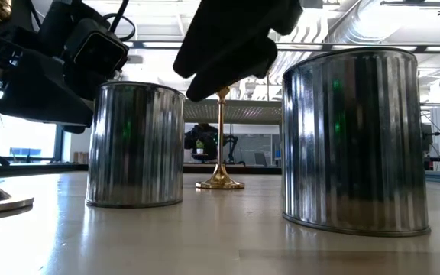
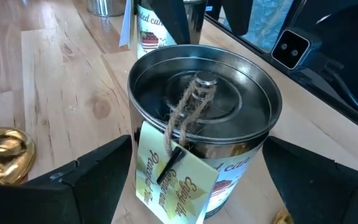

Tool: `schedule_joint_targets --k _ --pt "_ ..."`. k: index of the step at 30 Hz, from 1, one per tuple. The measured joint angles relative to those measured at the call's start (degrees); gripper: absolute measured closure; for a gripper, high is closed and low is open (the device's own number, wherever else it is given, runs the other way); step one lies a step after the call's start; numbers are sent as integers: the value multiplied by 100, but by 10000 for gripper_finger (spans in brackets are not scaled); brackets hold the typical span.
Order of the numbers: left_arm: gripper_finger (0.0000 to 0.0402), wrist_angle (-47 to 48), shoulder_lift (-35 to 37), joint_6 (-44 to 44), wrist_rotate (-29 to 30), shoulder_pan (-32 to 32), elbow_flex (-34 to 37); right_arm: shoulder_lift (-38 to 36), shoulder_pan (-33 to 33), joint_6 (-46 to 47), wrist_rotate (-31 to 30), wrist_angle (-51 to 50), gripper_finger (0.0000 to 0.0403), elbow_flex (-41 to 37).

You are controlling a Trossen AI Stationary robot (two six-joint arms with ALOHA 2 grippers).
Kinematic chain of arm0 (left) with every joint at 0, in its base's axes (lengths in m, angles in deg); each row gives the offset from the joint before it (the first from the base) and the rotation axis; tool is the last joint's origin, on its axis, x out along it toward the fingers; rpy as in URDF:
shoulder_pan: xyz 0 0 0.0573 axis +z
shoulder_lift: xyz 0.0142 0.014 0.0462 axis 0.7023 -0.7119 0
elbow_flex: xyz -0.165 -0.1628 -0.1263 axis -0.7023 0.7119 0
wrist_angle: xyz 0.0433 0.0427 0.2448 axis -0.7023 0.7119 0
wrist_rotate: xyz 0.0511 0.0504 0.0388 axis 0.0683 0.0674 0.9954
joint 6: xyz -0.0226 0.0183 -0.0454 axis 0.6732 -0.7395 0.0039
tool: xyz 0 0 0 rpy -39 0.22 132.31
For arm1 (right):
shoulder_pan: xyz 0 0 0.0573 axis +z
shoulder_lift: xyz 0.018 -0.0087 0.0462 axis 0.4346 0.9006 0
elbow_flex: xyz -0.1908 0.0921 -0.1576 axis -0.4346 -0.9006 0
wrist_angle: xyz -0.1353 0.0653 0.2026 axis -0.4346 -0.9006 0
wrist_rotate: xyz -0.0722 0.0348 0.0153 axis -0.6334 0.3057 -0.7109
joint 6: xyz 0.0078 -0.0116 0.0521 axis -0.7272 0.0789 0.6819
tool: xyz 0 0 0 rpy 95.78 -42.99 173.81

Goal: Pick & Place candle stick holders
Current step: Put the top silver scented candle on the shelf

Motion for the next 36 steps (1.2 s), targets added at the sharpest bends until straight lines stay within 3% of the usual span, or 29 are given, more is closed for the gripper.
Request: schedule_joint_targets --k 19,36 --pt "48 74 0 9 46 0 2 323 -224 43 730 371 179 0" --pt "48 175 -7 -25 2 2 -169 323 -394 -182 923 720 179 -2"
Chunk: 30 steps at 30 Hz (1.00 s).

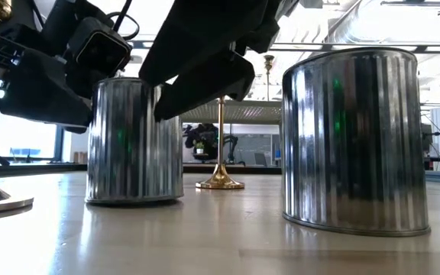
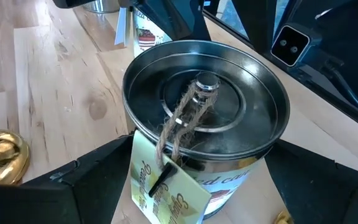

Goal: Pick & Place candle stick holders
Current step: Put the top silver scented candle on the shelf

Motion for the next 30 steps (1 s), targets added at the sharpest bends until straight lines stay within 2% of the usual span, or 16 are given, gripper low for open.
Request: schedule_joint_targets --k 12,23,30 --pt "48 174 0 10 1 2 -106 0 -7 -4 -26 13 179 0" --pt "48 242 2 14 -33 -4 -120 -2 -23 543 -5 -646 179 2" --pt "48 266 4 14 -44 -4 -120 -2 -62 561 16 -649 179 2"
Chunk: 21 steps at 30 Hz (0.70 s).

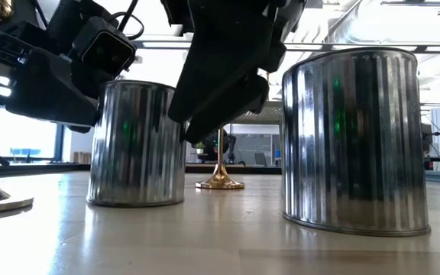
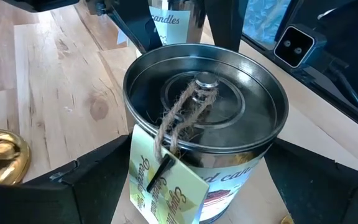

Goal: Pick & Place candle stick holders
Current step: Put the top silver scented candle on the shelf

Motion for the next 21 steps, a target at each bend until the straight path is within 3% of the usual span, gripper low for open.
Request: schedule_joint_targets --k 21 --pt "48 85 11 129 48 2 0 0 2 -59 -32 24 179 0"
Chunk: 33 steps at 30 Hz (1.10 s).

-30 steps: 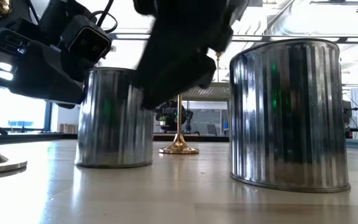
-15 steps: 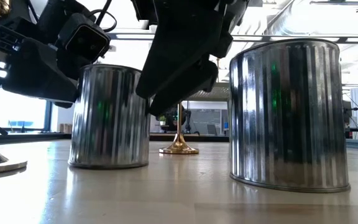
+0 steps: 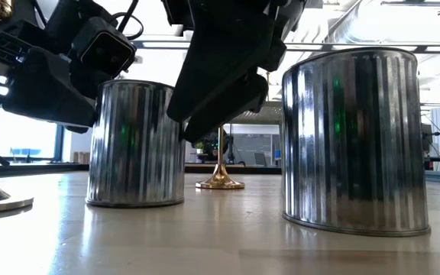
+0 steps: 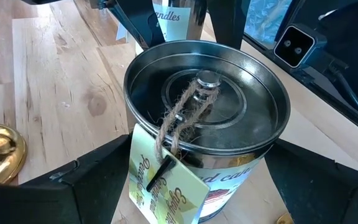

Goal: Pick & Place candle stick holders
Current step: Put the top silver scented candle on the shelf

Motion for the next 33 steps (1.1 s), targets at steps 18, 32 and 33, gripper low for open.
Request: schedule_joint_targets --k 18,32,33 --pt "6 22 -9 44 305 0 9 0 0 -42 -103 26 179 0" --pt "2 24 -11 153 320 0 11 -2 -41 -79 -99 178 179 0" --pt "2 22 -11 153 304 0 11 -2 -54 -85 -97 201 179 0"
